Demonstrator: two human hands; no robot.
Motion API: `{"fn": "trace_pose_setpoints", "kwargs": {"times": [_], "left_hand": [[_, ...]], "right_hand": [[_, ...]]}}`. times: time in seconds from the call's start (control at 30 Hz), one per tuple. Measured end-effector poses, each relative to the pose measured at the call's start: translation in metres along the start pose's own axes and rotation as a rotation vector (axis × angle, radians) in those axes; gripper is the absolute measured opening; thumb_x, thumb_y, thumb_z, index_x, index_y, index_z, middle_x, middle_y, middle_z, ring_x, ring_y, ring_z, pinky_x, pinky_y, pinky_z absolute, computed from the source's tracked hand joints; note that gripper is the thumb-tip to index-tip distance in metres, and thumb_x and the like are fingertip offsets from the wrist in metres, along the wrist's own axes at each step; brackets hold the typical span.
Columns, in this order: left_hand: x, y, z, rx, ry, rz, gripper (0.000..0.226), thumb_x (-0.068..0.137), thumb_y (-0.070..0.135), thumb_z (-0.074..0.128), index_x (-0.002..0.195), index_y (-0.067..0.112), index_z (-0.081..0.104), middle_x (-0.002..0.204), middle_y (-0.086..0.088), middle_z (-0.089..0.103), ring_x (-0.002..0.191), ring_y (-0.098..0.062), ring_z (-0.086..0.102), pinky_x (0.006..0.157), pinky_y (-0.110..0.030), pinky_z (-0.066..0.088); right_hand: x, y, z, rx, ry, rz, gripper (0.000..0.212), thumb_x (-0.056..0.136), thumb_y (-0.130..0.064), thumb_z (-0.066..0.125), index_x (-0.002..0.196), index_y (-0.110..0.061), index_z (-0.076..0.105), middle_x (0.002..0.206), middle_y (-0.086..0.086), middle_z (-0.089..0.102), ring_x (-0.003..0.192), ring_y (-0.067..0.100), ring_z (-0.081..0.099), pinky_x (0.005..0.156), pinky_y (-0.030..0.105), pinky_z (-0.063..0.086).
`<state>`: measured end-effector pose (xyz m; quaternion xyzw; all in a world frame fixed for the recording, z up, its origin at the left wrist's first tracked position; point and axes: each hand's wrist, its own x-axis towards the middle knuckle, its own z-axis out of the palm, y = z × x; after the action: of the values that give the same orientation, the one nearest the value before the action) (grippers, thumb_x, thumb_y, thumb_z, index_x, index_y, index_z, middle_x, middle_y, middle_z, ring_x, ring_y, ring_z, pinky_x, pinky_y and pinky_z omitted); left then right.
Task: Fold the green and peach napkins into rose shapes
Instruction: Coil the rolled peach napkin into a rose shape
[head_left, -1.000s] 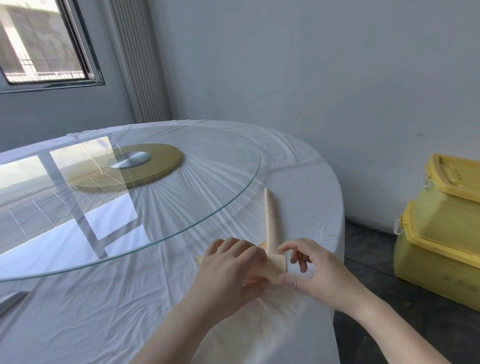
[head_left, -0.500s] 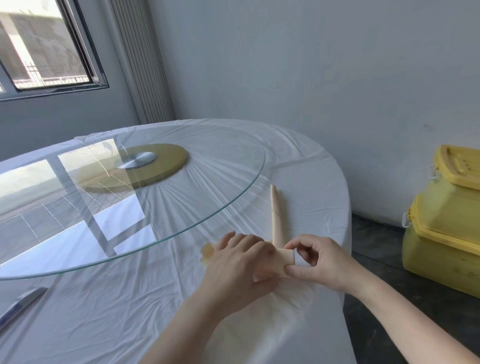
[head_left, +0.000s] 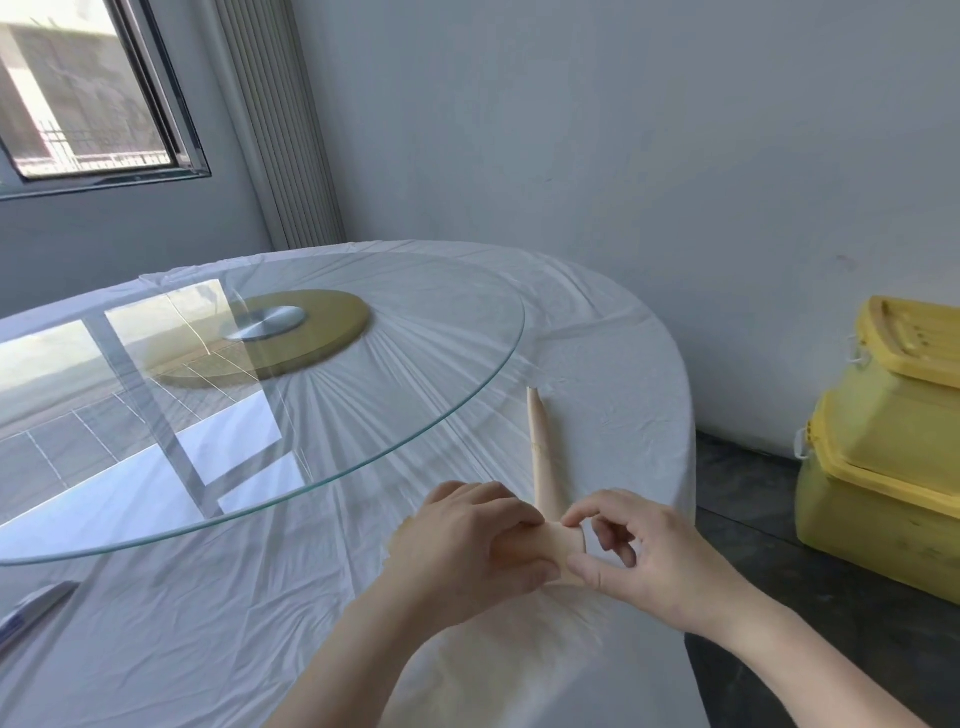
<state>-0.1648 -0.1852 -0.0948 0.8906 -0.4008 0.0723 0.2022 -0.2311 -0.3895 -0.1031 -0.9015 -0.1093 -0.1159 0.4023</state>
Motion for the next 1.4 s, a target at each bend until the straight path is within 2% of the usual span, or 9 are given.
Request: {"fn": "trace_pose_setpoints", "kwargs": {"times": [0.07,0.2,0.3,0.4,0.53,0.7,0.97,1.2,1.4], "left_hand": [[0.000,-0.003,0.004,0.024,0.072,0.041,0.046,0.074,0.067,0.050,0.106,0.036,0.062,0.098,0.018,0.060,0.093,-0.007,0.054,0.090,-0.031,0.042],[0.002,-0.003,0.008,0.086,0.302,0.175,0.034,0.077,0.054,0.061,0.102,0.031,0.060,0.096,0.014,0.059,0.088,-0.011,0.055,0.088,-0.030,0.038],[0.004,-0.004,0.009,0.120,0.365,0.249,0.028,0.077,0.051,0.061,0.093,0.028,0.063,0.091,0.012,0.058,0.083,-0.013,0.054,0.084,-0.028,0.037],[0.005,-0.006,0.013,0.145,0.374,0.260,0.026,0.078,0.049,0.061,0.095,0.029,0.065,0.092,0.012,0.059,0.084,-0.013,0.055,0.082,-0.029,0.038],[0.006,-0.009,0.015,0.144,0.350,0.203,0.031,0.075,0.049,0.063,0.100,0.030,0.063,0.098,0.014,0.058,0.089,-0.011,0.052,0.083,-0.028,0.036],[0.007,-0.010,0.016,0.145,0.323,0.165,0.037,0.076,0.053,0.060,0.106,0.030,0.063,0.103,0.014,0.058,0.094,-0.010,0.051,0.087,-0.025,0.034],[0.007,-0.012,0.017,0.205,0.299,0.129,0.047,0.078,0.053,0.055,0.119,0.030,0.056,0.116,0.011,0.057,0.108,-0.014,0.050,0.103,-0.045,0.038],[0.005,-0.007,0.016,0.181,0.293,0.164,0.043,0.075,0.055,0.059,0.112,0.034,0.055,0.105,0.015,0.057,0.101,-0.010,0.051,0.103,-0.036,0.029],[0.001,-0.006,0.010,0.078,0.229,0.153,0.041,0.067,0.057,0.062,0.101,0.035,0.055,0.094,0.018,0.057,0.087,-0.003,0.053,0.083,-0.017,0.036]], "right_hand": [[0.004,0.001,0.002,-0.010,0.031,0.008,0.018,0.076,-0.031,0.075,0.089,-0.038,0.065,0.074,-0.016,0.049,0.059,0.005,0.044,0.057,0.014,0.037],[0.018,0.005,0.000,0.024,0.044,0.096,0.003,0.079,-0.036,0.070,0.082,-0.035,0.070,0.062,-0.012,0.048,0.057,0.004,0.043,0.055,0.014,0.036],[0.029,0.012,-0.003,0.007,0.016,0.145,0.008,0.083,-0.041,0.065,0.080,-0.038,0.071,0.074,-0.004,0.059,0.066,0.008,0.051,0.063,0.021,0.043],[0.035,0.015,-0.002,-0.044,0.028,0.159,0.020,0.086,-0.043,0.057,0.078,-0.031,0.071,0.079,-0.002,0.062,0.074,0.009,0.056,0.072,0.028,0.047],[0.034,0.010,-0.001,0.025,0.096,0.076,0.009,0.084,-0.039,0.062,0.092,-0.035,0.065,0.073,-0.008,0.056,0.063,0.005,0.051,0.062,0.016,0.043],[0.021,0.013,-0.001,-0.006,0.019,0.058,0.037,0.071,-0.038,0.078,0.100,-0.042,0.056,0.080,-0.011,0.048,0.058,0.003,0.042,0.058,0.014,0.041],[0.038,0.017,-0.005,0.056,-0.007,0.133,0.031,0.073,-0.027,0.077,0.099,-0.032,0.061,0.058,-0.014,0.045,0.054,0.001,0.042,0.057,0.015,0.038],[0.040,0.013,-0.003,0.224,-0.179,0.127,0.019,0.079,-0.021,0.074,0.095,-0.020,0.063,0.047,-0.012,0.037,0.047,0.006,0.033,0.050,0.016,0.031],[0.034,0.007,-0.003,0.251,-0.248,0.121,0.017,0.081,-0.024,0.073,0.095,-0.017,0.067,0.048,-0.012,0.037,0.046,0.004,0.033,0.048,0.017,0.030]]}}
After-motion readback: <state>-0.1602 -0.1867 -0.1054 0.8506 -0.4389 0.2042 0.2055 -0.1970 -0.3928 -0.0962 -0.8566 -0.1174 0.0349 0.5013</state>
